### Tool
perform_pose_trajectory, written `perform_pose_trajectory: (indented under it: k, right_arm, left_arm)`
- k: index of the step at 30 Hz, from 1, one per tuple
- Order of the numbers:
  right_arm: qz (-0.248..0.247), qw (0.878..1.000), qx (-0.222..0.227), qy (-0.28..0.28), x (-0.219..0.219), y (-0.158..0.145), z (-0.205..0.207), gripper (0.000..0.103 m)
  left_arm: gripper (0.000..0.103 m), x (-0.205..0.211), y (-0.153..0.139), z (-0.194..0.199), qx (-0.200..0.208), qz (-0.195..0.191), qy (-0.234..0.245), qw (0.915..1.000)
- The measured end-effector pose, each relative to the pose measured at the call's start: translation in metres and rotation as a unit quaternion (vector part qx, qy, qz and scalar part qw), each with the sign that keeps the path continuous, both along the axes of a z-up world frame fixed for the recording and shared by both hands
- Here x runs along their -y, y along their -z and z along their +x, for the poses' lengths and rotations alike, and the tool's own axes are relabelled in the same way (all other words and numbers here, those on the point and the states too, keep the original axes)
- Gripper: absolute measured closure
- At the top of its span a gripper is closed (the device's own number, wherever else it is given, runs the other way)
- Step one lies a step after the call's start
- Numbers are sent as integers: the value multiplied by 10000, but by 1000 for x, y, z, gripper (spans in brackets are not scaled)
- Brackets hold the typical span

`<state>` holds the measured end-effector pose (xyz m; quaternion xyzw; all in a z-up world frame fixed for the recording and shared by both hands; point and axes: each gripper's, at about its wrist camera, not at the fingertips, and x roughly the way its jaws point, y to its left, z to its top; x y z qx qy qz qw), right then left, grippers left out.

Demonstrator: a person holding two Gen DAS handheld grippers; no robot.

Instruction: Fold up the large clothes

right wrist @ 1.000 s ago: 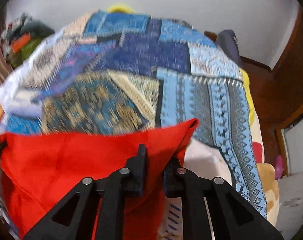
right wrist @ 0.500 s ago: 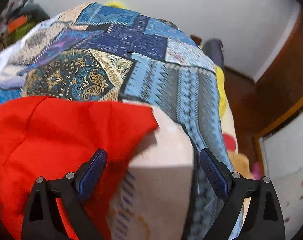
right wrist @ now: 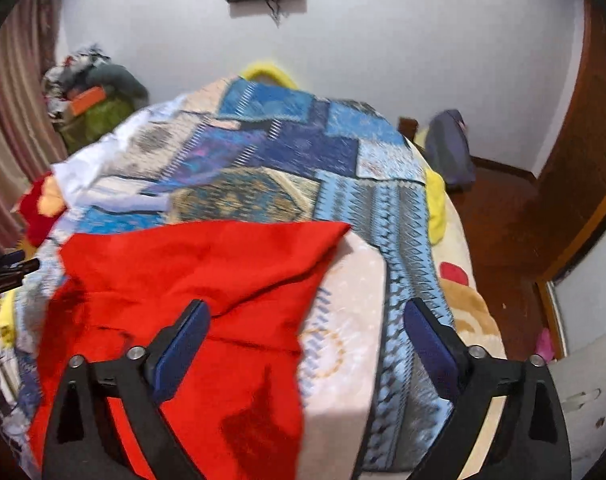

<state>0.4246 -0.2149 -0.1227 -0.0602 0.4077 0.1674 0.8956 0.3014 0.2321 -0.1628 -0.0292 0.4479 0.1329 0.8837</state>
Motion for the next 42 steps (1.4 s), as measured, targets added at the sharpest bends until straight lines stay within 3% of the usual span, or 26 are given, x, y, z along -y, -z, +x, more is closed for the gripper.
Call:
perform_pose_trajectory:
  k: [3, 7, 11, 21, 24, 27, 30, 32, 33, 35, 37, 39, 40, 42]
  right_arm:
    - [127, 9998, 71, -138, -2, -16, -30, 1]
    - [10, 9994, 153, -316, -5, -25, -65, 0]
    - [67, 9989, -31, -456, 1, -17, -101, 0]
    - [427, 9933, -1068, -117, 48, 49, -156, 0]
    - [656, 9876, -1426, 41, 63, 68, -168, 2]
    - [804, 9825, -1676, 88, 70, 82, -181, 12]
    - [835, 9834, -1613, -6, 69, 86, -195, 17]
    - [904, 9828, -1612, -66, 65, 85, -199, 28]
    - [921, 9828, -1598, -112, 61, 84, -200, 31]
    - [927, 9836, -1527, -258, 53, 81, -202, 49]
    - [1005, 9828, -1514, -332, 46, 80, -201, 62]
    - [1067, 9827, -1464, -393, 40, 77, -200, 77]
    - [1074, 9828, -1443, -425, 37, 75, -198, 88]
    - [1116, 9826, -1398, -497, 32, 70, -195, 92]
  left_arm:
    - [5, 7, -19, -26, 205, -72, 3, 9998]
    - [4, 9, -26, -58, 262, -269, -83, 9993]
    - [4, 6, -13, -91, 74, -373, -184, 9991]
    - [4, -2, 89, -162, -1120, -1155, -452, 9859]
    - [4, 8, 115, -177, -1384, -1560, -344, 9774]
    - [4, 19, 142, -187, -1706, -2014, -282, 9641]
    - [7, 30, 159, -192, -1833, -2198, -212, 9579]
    - [11, 32, 160, -192, -1745, -2400, -302, 9545]
    - [21, 34, 161, -191, -1706, -2583, -323, 9503]
    - [46, 39, 159, -189, -1625, -2821, -199, 9453]
    - [79, 46, 156, -184, -1565, -3122, -79, 9370]
    - [97, 54, 152, -179, -1596, -3041, -39, 9392]
    - [97, 58, 149, -176, -1583, -2963, 3, 9419]
    - [98, 65, 137, -169, -1455, -2846, 105, 9475]
